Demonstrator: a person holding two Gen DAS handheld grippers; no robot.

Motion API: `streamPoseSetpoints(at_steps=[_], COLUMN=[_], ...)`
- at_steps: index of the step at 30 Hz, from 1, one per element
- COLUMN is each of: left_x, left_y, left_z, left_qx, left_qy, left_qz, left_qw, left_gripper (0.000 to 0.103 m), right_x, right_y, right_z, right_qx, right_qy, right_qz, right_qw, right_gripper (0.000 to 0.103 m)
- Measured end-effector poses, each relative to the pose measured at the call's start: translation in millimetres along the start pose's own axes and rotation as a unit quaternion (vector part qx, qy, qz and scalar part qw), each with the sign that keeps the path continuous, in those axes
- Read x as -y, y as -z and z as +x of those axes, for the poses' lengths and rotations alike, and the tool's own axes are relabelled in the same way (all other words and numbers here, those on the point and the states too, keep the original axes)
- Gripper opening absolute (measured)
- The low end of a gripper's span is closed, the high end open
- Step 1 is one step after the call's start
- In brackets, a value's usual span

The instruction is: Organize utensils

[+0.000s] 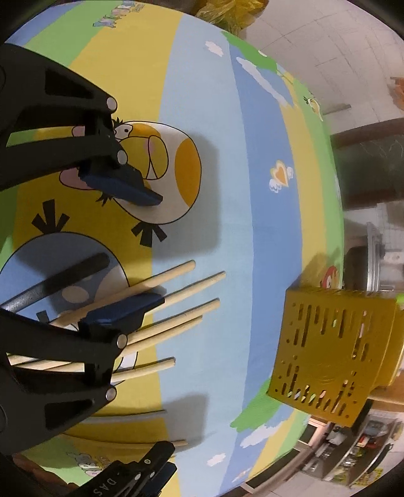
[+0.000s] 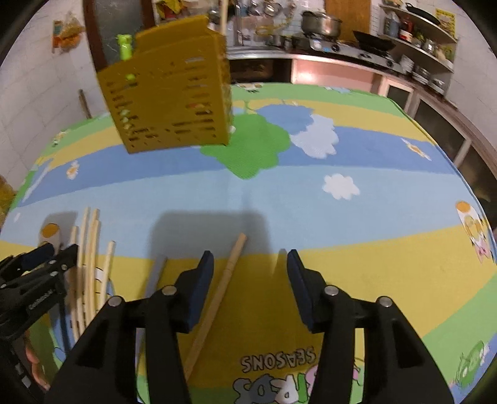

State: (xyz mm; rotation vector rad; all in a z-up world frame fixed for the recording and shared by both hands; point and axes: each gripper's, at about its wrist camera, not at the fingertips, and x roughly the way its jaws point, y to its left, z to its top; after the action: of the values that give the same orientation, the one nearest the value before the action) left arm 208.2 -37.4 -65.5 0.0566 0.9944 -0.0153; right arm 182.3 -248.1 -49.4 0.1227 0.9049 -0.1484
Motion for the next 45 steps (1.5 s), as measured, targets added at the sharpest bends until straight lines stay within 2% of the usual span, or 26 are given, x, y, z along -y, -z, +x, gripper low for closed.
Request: streamPoseSetpoints(at_steps=[2,7,10,12,16,19,24,28,36,42,45], left_x=[3,5,7,8,7,3,3,3,1,-2,-2], left_y=[-2,-6,-6,-5,-6,-7,-6,-8,-20,-32,-35], left_z=[-1,0,0,0,0,1,0,-5,-46,-98,-117], left_qx=[-0.008,-0.018,-0.017,-0.012,-0.009,-0.009,0.0,0.008,0.082,0.173,0.203], left_qy=[0.005,0.009,0.012,0.013,0.023,0.034,0.04,0.049,0.074,0.087,0.091], left_qz=[0.005,-0.008,-0.006,-0.003,-0.008,-0.019,-0.022,-0.025,-0.031,-0.023,-0.021], left_qw=[0.9999,0.9998,0.9998,0.9998,0.9997,0.9992,0.999,0.9985,0.9934,0.9809,0.9748], left_gripper=[0.043,0.035,0.03,0.026,0.011,0.011,0.01,0.009,0.007,0.006,0.005], right_x=[2,-3,-12,-18,-24,-25,-18,-10,6,9,10], right_y=[1,8,17,18,12,10,4,-2,-15,-27,-31], right_z=[0,0,-4,-4,0,3,5,-5,-32,-75,-90], right_qx=[-0.003,-0.017,-0.008,-0.004,-0.005,-0.001,0.01,0.039,0.102,0.183,0.213], right_qy=[0.012,0.028,0.045,0.05,0.043,0.039,0.009,-0.019,-0.058,-0.074,-0.079], right_qz=[0.012,0.028,0.024,0.02,0.019,0.017,0.033,0.044,0.062,0.051,0.045], right_qw=[1.0,0.999,0.999,0.999,0.999,0.999,0.999,0.998,0.991,0.979,0.973], right_gripper=[0.049,0.048,0.046,0.036,0.021,0.011,0.006,0.006,0.006,0.006,0.006])
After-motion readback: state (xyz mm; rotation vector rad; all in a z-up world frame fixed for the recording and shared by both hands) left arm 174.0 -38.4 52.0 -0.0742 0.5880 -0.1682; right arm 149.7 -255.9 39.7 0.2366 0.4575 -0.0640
